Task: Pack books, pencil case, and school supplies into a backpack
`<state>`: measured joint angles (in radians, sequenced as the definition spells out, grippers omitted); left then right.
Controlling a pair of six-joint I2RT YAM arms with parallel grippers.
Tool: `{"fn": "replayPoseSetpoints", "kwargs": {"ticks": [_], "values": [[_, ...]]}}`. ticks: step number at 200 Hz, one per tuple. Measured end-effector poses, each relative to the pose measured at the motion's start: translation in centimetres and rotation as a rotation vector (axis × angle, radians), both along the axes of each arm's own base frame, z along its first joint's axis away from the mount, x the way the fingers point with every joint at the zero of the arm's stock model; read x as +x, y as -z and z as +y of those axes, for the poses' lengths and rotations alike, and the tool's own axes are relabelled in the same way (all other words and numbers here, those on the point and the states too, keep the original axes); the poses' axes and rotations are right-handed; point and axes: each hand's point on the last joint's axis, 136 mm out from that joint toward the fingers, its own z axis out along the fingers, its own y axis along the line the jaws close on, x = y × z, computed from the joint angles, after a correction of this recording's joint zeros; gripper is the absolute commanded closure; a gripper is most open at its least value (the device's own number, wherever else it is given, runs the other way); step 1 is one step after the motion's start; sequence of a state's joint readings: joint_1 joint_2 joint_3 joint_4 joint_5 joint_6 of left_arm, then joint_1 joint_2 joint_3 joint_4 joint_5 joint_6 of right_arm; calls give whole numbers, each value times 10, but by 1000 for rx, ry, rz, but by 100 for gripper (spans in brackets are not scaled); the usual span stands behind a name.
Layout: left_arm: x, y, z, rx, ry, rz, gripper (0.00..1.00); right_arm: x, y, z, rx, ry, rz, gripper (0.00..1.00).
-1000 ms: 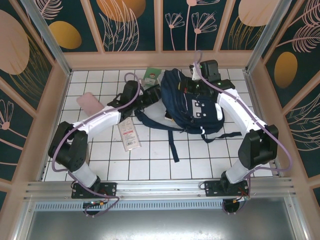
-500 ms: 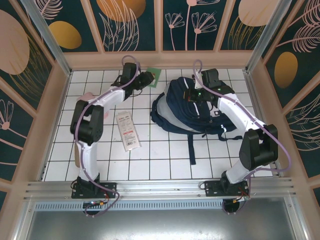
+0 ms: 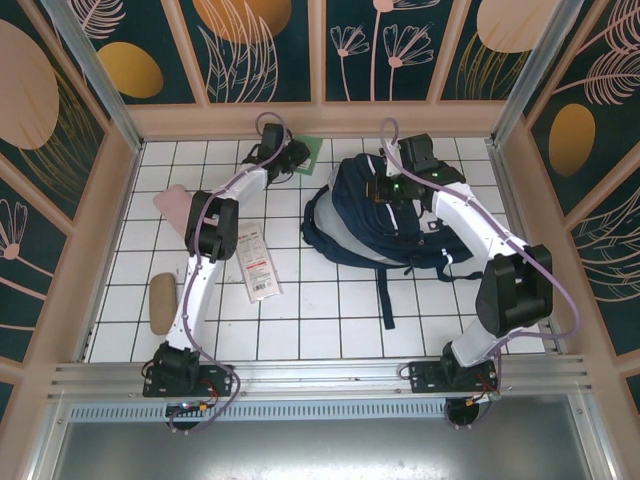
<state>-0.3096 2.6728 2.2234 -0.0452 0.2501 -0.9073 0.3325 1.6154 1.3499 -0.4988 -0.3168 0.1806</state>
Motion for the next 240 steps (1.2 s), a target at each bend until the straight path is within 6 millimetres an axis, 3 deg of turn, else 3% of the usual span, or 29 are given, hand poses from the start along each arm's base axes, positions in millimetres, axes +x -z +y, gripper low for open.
{"fn": "replayPoseSetpoints", "kwargs": {"ticks": [13,32,45,84,117,157,181,205,240], "values": [[2,1,7,-5,-11,0,89,0,1,0,-10,1,0,97],[-4,8,15,0,-22,17,90,1,3,-1,-27,8,-2,78],[-15,8,22,7,-32,26,91,3,3,-4,-48,15,-14,73],[-78,13,47,57,-64,106,94,11,3,-7,-89,42,-35,62],[-138,16,69,90,-80,160,94,19,-8,8,-116,52,-85,58],[-208,17,89,85,-91,208,89,27,-27,60,-98,24,-164,59],[-243,13,96,71,-82,233,83,29,-26,94,-51,-14,-166,60],[-248,-12,98,74,-75,193,83,30,-6,129,-26,-52,-128,61],[-237,-56,101,91,-77,88,85,27,50,170,-36,-97,-27,61]]}}
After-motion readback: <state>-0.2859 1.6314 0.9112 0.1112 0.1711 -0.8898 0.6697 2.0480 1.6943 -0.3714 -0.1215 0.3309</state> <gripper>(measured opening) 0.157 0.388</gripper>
